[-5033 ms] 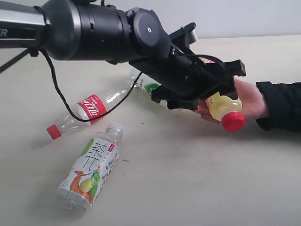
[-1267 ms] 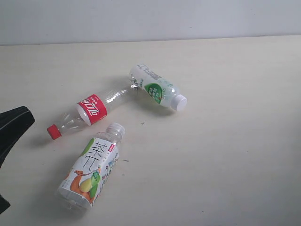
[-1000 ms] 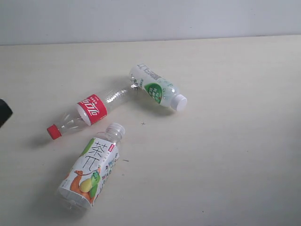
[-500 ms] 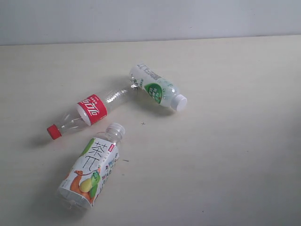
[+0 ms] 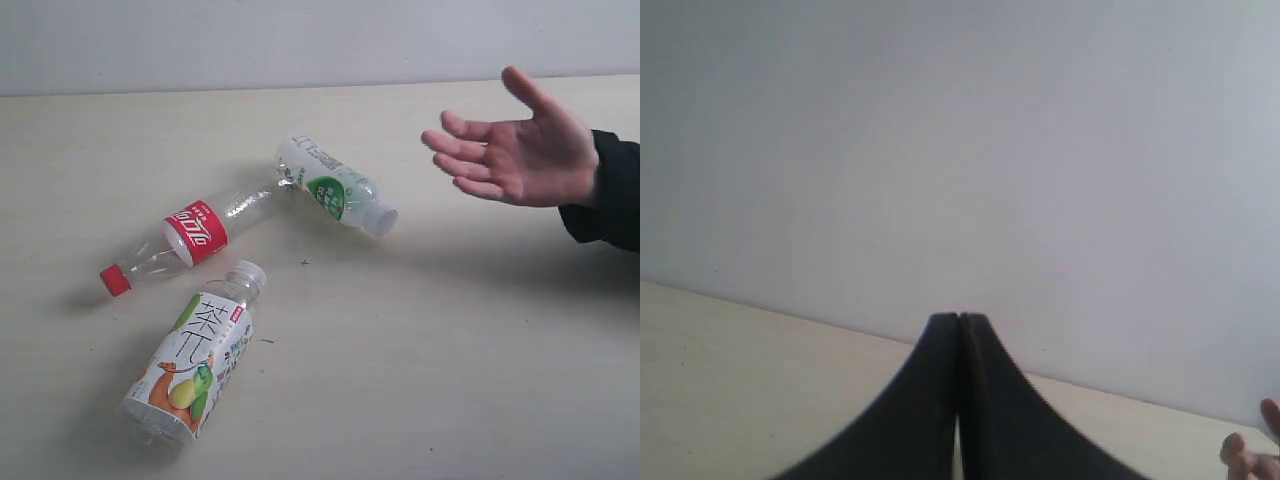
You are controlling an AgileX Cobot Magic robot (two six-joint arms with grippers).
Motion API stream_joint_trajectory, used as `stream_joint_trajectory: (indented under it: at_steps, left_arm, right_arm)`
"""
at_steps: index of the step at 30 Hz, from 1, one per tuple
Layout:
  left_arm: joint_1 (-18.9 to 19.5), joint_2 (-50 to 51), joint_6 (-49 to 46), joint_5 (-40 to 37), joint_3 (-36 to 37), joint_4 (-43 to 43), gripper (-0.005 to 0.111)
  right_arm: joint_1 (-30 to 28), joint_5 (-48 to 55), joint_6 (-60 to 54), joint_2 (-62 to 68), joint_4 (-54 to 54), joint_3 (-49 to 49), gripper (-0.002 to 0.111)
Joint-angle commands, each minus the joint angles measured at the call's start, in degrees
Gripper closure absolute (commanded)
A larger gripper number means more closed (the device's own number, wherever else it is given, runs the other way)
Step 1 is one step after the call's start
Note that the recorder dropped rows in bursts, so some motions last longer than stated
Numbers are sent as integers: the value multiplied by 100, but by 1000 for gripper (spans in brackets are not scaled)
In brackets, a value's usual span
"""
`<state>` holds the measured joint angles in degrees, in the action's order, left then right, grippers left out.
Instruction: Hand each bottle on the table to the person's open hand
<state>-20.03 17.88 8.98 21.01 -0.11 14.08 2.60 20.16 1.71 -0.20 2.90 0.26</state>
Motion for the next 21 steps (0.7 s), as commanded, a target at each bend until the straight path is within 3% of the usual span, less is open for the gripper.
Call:
stream_joint_trajectory:
  at_steps: [1,5,7,11,17,21]
  left_arm:
    - [12,-45,-20,129,11,149,106]
    - [12,-45,93,197,-20,215,106]
    - [12,-31,-6,-160,-386,220,106]
    - [12,443,-491,-1483,-1474,326,106]
    - [22,2032,-1136,-2929,-2915,40,106]
    - [277,3138,-1136,-4351,-3885,-337,106]
  right_arm:
    - [7,-37,-17,20,-1,-26,108]
    - [7,-37,-17,20,-1,-26,108]
    - [7,-37,-17,20,-1,-26,108]
    - [7,-37,-2,20,-1,-26,108]
    - [7,-37,-2,20,-1,-26,108]
    - [7,-37,-2,20,-1,-26,108]
